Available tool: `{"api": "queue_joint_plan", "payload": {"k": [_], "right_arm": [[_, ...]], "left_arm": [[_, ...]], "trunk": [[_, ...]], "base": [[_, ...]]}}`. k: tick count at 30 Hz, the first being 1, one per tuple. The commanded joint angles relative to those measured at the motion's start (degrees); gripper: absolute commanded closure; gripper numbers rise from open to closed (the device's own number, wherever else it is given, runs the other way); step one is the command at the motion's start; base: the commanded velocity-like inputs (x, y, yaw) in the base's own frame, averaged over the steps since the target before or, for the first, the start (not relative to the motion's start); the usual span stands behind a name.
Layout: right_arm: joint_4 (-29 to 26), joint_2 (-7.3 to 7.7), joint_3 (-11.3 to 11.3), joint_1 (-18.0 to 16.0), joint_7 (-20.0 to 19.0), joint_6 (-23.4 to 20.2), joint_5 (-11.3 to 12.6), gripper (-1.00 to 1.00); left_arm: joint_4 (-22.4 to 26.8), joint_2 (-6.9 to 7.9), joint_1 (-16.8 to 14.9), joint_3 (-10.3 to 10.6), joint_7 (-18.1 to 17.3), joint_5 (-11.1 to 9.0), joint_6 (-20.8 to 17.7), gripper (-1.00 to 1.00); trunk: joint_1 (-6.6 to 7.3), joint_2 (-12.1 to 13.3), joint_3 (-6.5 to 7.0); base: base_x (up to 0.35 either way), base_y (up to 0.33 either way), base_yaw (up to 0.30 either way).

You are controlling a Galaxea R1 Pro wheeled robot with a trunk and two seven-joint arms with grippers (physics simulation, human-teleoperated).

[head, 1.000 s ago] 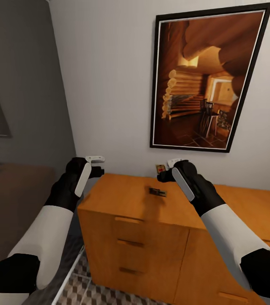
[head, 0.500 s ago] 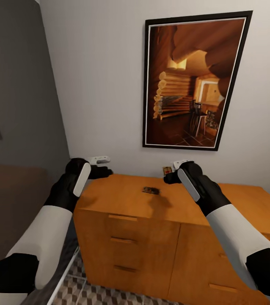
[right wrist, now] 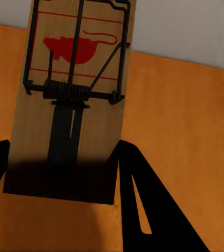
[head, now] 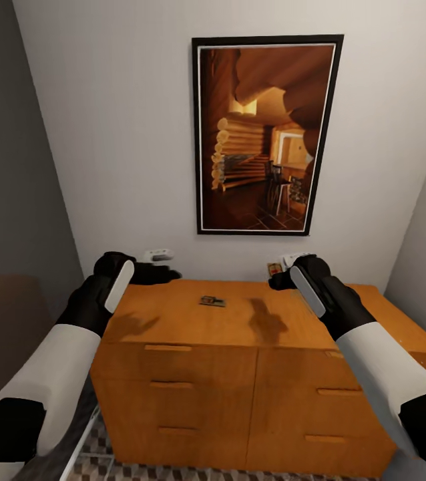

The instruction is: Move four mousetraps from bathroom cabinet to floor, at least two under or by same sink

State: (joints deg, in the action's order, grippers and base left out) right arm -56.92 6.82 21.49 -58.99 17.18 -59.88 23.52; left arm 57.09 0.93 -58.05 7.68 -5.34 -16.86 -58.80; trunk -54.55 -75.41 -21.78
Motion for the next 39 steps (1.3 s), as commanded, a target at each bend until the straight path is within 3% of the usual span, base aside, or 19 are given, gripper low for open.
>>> {"api": "queue_joint_plan", "payload": {"k": [1, 7, 18, 28, 32, 39], "right_arm": [[-0.03, 0.82, 0.19, -0.07, 0.56, -0.12, 0.89, 1.0], [0.04, 3.01, 0.21, -0.07, 0.5, -0.12, 0.97, 1.0], [0.06, 3.52, 0.21, -0.07, 0.49, -0.12, 1.13, 1.0], [0.06, 3.55, 0.21, -0.07, 0.49, -0.12, 1.18, 1.0], [0.06, 3.55, 0.21, -0.07, 0.49, -0.12, 1.18, 1.0], [0.06, 3.55, 0.21, -0.07, 0.49, -0.12, 1.18, 1.0]], "left_arm": [[0.13, 0.82, -0.04, 0.14, -1.89, 0.38, -0.14, -1.0], [0.28, 2.73, -0.04, 0.42, -4.78, 0.42, -0.09, -1.0], [0.37, 3.25, -0.04, 0.64, -5.42, 0.43, -0.09, -1.0], [-1.72, 3.94, -0.04, 3.43, -5.47, 0.47, -0.08, -1.0], [-1.19, 5.3, -0.04, 4.33, -5.49, 0.46, -0.08, -1.0], [3.25, 7.68, -0.04, 9.55, -5.68, 0.1, -0.22, -1.0]], "trunk": [[0.0, -0.04, -0.02], [0.0, -0.04, 0.26], [0.0, -0.04, 0.77], [0.0, -0.04, 1.05], [0.0, -0.04, 1.07], [0.0, -0.04, 1.08]], "base": [[0.0, 0.0, -0.26], [0.0, 0.0, -0.26], [0.0, 0.0, -0.261], [0.0, 0.0, -0.158], [0.0, 0.0, -0.022], [0.004, 0.015, -0.005]]}}
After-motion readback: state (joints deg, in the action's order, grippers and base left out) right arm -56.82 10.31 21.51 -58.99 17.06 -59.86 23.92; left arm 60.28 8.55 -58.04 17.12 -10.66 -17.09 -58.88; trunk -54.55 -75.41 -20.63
